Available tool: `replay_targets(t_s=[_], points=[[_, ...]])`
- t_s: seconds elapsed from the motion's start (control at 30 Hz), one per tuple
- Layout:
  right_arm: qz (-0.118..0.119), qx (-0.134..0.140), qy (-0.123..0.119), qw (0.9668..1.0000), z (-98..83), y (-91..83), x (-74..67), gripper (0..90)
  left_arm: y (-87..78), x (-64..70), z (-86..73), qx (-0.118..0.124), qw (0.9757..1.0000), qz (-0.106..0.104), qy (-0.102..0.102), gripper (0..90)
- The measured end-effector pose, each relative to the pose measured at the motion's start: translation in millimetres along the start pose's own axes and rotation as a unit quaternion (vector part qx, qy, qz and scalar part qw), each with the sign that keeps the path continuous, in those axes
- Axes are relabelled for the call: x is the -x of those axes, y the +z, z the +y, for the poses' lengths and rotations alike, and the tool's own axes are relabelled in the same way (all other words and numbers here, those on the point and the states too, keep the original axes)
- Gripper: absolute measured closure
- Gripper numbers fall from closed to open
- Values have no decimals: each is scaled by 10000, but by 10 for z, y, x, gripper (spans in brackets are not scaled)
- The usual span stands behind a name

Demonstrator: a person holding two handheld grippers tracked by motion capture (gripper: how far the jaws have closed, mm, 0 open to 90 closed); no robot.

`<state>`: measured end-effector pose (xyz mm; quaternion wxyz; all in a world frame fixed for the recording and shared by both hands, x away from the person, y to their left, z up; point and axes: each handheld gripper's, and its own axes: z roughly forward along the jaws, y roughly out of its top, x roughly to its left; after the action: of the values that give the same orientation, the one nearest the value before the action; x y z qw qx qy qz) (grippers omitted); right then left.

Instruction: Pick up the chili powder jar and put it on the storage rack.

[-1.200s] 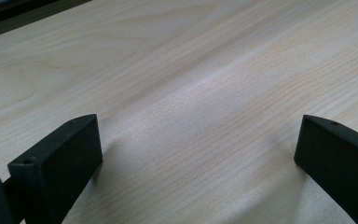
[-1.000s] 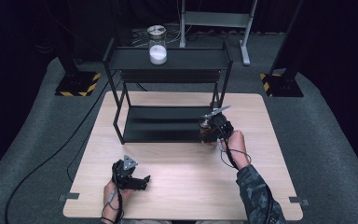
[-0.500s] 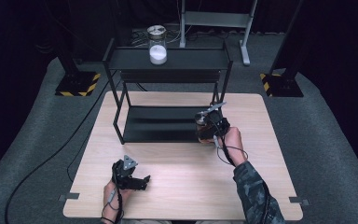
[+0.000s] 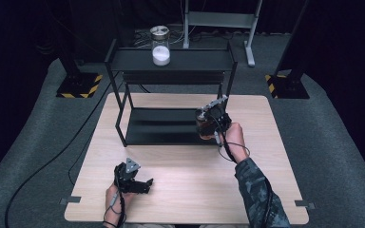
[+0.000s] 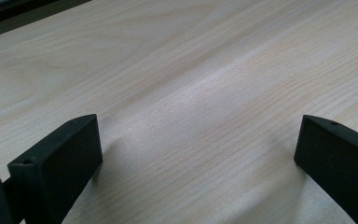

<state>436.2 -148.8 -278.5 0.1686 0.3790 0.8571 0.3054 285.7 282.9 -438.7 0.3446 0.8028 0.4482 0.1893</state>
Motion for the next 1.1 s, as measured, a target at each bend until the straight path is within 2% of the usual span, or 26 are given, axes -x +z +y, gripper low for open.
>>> replay_targets(t_s=[1.1], points=[[-81,34,-214,9997,368,-302,48,310,3,-4,4,-2,10000,-3,-1,0]])
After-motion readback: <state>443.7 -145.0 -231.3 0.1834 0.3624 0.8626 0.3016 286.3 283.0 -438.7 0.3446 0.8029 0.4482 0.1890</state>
